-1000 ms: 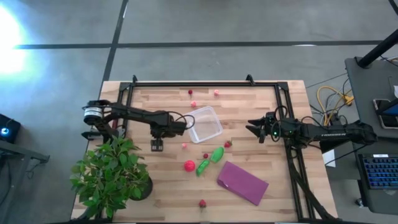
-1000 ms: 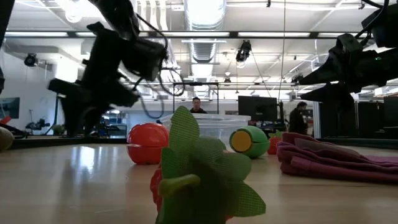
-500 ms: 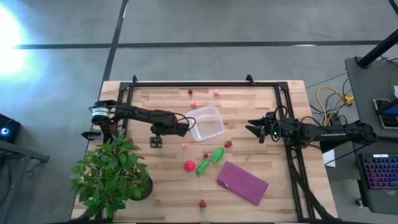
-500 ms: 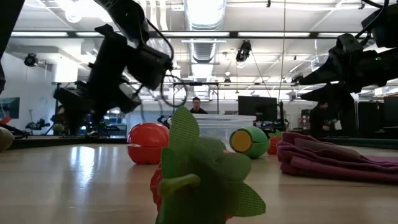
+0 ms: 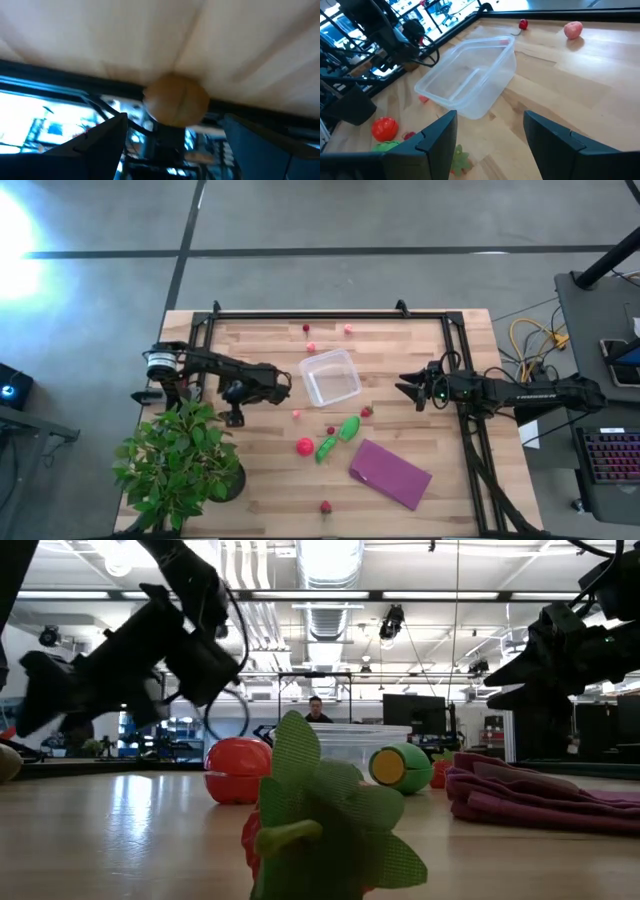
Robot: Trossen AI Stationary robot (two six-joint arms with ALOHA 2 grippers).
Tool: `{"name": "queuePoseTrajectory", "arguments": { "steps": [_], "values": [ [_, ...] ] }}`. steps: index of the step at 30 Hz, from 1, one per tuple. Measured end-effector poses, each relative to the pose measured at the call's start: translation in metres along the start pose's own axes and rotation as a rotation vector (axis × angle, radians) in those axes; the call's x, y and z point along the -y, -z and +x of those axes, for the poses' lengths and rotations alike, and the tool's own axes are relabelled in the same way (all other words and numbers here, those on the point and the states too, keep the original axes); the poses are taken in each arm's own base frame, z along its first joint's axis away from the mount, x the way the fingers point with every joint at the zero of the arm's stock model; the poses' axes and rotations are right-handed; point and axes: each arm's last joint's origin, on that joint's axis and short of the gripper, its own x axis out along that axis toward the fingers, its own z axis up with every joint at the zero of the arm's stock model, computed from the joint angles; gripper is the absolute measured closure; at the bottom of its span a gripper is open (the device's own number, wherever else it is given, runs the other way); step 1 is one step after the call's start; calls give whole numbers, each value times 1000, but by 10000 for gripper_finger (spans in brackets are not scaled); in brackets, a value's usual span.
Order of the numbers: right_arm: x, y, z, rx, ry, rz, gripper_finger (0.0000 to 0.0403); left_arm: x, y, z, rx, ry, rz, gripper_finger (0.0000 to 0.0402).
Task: Pick and placing Produce into tupperware
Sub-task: Put the brown kiwi into the transparent bin
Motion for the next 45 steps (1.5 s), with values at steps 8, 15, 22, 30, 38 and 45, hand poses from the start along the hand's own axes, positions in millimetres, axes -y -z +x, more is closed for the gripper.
{"name": "queuePoseTrajectory", "arguments": {
  "steps": [8,15,22,30,38,45],
  "values": [
    [0,0,0,0,0,0,184,0,7,35,-116,16,-2,89],
    [0,0,0,0,0,4,184,2,1,45,-25,49,-25,89],
    [0,0,0,2,-2,5,184,2,1,51,-24,49,-32,89],
    [0,0,0,1,-2,5,184,1,6,68,-65,38,-34,89],
    [0,0,0,1,-2,4,184,1,3,69,-30,22,-54,89],
    [0,0,0,7,6,4,184,1,1,73,-1,6,-94,89]
  ]
}}
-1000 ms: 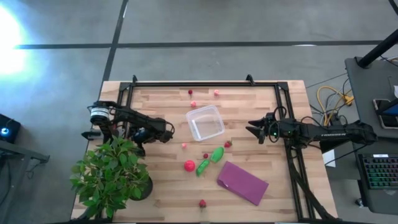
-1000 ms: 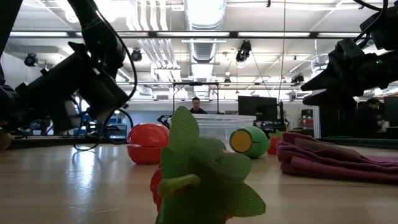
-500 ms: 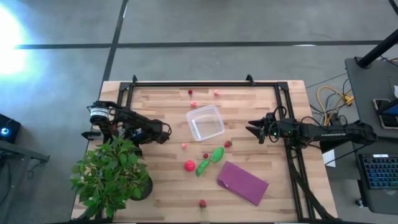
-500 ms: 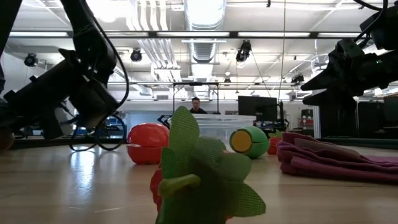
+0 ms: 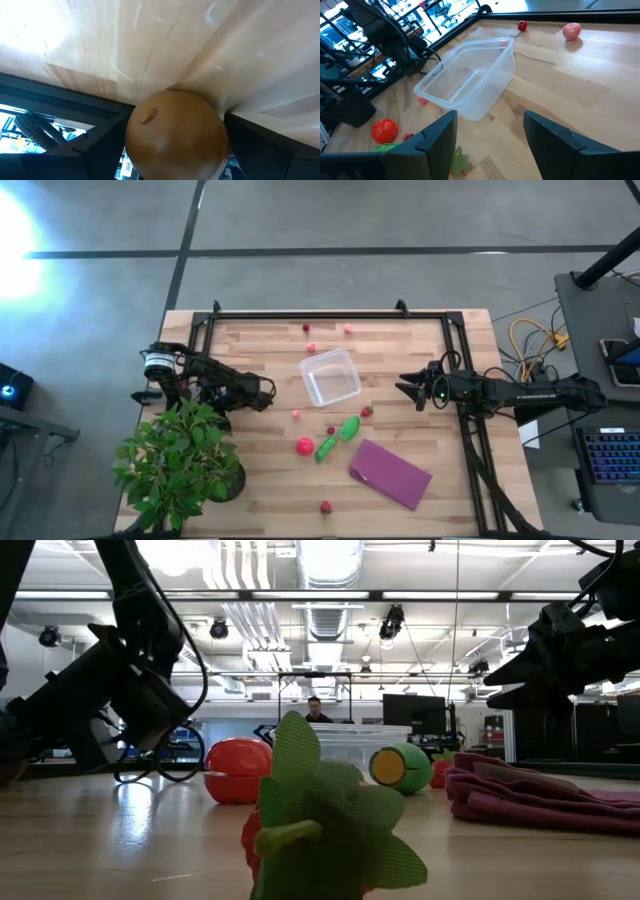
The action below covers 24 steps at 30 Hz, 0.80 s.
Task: Pick and placing Produce into tupperware
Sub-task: Put the brown kiwi into the transparent bin
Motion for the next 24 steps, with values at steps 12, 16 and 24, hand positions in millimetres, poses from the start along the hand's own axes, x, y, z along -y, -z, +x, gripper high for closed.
{"name": "queuePoseTrajectory", "arguments": {
  "steps": [12,16,24],
  "values": [
    [0,0,0,4,6,0,184,-1,1,2,-3,-16,-12,149],
    [0,0,0,4,6,0,184,-1,1,2,-3,-17,-20,175],
    [0,0,0,4,6,-1,184,0,-2,-4,20,-7,-36,159]
  ]
}}
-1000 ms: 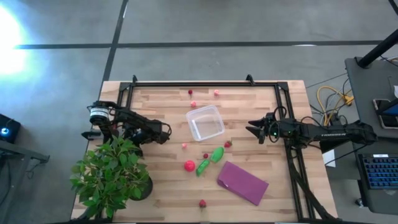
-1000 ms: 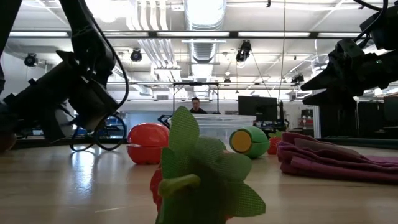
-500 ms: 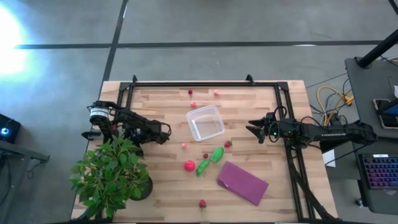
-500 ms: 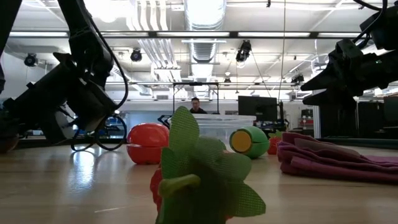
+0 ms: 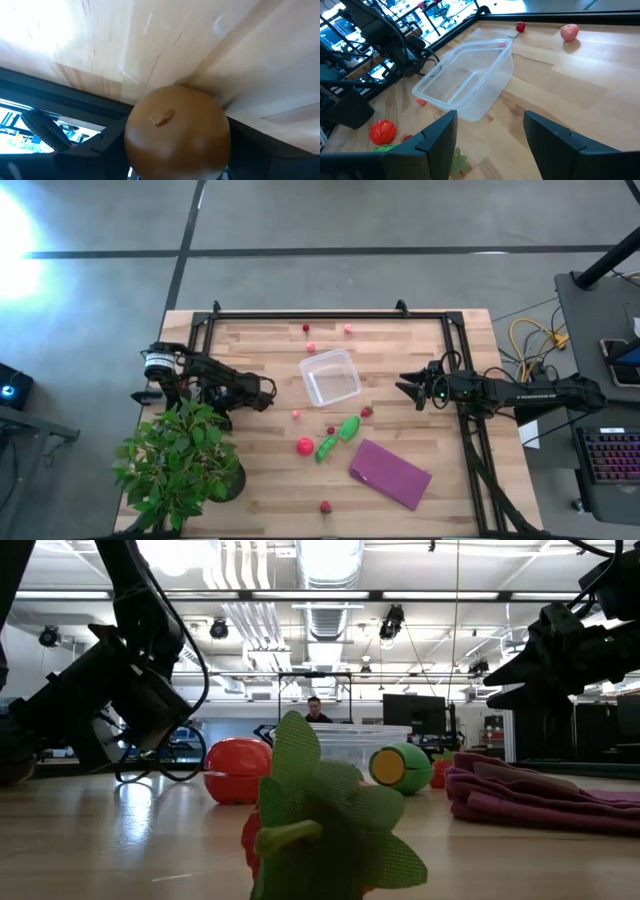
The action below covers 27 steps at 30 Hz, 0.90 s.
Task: Pick and placing Produce into tupperware
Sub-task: Put the brown kiwi into the transparent bin
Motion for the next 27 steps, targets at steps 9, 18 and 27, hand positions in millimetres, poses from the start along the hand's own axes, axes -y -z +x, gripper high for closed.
{"name": "queuePoseTrajectory", "arguments": {
  "steps": [9,18,27],
  "values": [
    [0,0,0,0,0,-1,184,1,-13,-40,180,-23,-61,157],
    [0,0,0,-1,0,-2,184,-10,8,-124,513,38,-134,156],
    [0,0,0,0,0,0,184,-35,19,-225,1308,308,-209,156]
  ]
}}
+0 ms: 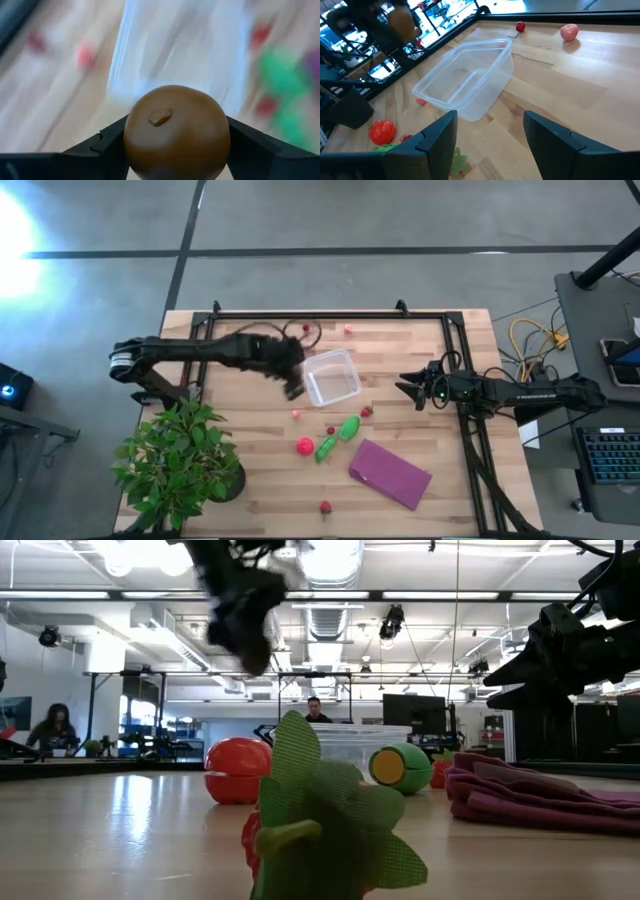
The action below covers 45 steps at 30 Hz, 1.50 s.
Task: Pick and placing Produce into tupperware
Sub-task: Put the brown kiwi into the transparent bin, then put the bottom pink peach into the transparent bin
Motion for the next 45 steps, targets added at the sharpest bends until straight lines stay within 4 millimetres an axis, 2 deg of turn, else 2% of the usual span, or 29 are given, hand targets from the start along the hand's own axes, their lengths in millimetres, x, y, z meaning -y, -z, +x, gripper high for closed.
{"name": "queuePoseTrajectory", "arguments": {
  "steps": [4,7,10,12,19,26,37,40,45],
  "values": [
    [0,0,0,0,0,0,184,-5,-28,15,203,101,3,156],
    [0,0,0,-1,0,0,184,-13,-33,45,195,80,12,156],
    [0,0,0,0,0,4,184,-20,-25,76,49,75,3,156],
    [0,0,0,-1,0,3,184,-21,-19,90,-22,55,11,156],
    [0,0,0,-1,1,3,184,-20,-12,111,-68,-2,72,155],
    [0,0,0,0,1,2,184,-20,-9,114,-87,-9,97,148],
    [0,0,0,0,1,0,184,-20,-9,113,-98,-12,96,96],
    [0,0,0,0,1,0,184,-20,-16,103,-69,-22,97,89],
    [0,0,0,0,1,1,184,-18,-34,65,-29,-17,96,89]
  ]
}}
